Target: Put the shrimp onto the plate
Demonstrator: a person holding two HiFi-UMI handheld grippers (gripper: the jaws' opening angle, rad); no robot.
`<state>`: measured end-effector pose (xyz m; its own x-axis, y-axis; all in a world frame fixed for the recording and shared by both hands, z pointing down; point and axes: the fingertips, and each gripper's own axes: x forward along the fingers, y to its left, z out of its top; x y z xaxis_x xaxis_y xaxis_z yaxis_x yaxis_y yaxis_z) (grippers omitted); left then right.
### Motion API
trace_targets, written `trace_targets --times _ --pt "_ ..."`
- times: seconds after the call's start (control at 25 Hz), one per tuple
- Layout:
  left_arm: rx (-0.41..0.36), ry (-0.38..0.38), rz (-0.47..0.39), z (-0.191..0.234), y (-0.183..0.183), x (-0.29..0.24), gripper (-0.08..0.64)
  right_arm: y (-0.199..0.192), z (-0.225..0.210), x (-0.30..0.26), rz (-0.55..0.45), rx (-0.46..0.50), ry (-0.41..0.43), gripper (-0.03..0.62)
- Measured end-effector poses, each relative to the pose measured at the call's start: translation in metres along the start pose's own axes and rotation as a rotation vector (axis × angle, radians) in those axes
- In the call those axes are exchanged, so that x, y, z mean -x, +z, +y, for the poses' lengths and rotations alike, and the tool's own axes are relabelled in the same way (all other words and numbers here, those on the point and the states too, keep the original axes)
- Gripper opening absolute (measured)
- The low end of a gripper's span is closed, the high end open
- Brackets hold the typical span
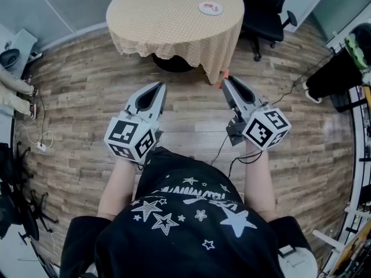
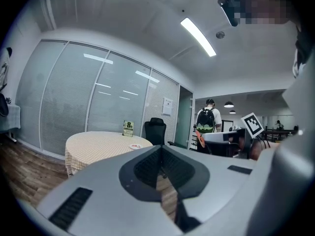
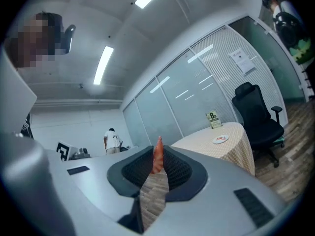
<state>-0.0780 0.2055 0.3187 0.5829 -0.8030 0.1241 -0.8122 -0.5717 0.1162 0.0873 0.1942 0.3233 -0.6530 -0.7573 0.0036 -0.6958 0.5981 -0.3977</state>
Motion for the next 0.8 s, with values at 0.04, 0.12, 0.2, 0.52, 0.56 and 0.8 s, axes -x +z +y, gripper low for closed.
trace_targets --times 0.04,0.12,0.2,0.52,0.56,0.8 --pt "0.002 0.002 0.003 -0.002 -0.001 0.001 0.010 0.003 0.000 0.003 -0.021 -0.016 0.009 0.072" --pt "0.013 0.009 0.004 -0.005 -0.002 0.005 0.009 0.005 -0.001 0.009 -0.041 -0.030 0.024 0.072" --pt "0.026 0.022 0.001 -0.006 -0.003 0.008 0.009 0.003 -0.001 0.013 -0.041 -0.034 0.032 0.072" --pt "0.041 0.036 0.001 -0.002 -0.005 0.014 0.009 -0.006 -0.002 0.005 -0.032 -0.075 0.043 0.072" --pt "0.043 0.037 -0.001 0.001 -0.004 0.014 0.010 -0.007 -0.001 0.002 -0.029 -0.076 0.043 0.072" --pt "0.041 0.026 -0.009 0.026 -0.004 -0.001 0.010 -0.014 -0.011 -0.016 -0.003 -0.078 0.003 0.072"
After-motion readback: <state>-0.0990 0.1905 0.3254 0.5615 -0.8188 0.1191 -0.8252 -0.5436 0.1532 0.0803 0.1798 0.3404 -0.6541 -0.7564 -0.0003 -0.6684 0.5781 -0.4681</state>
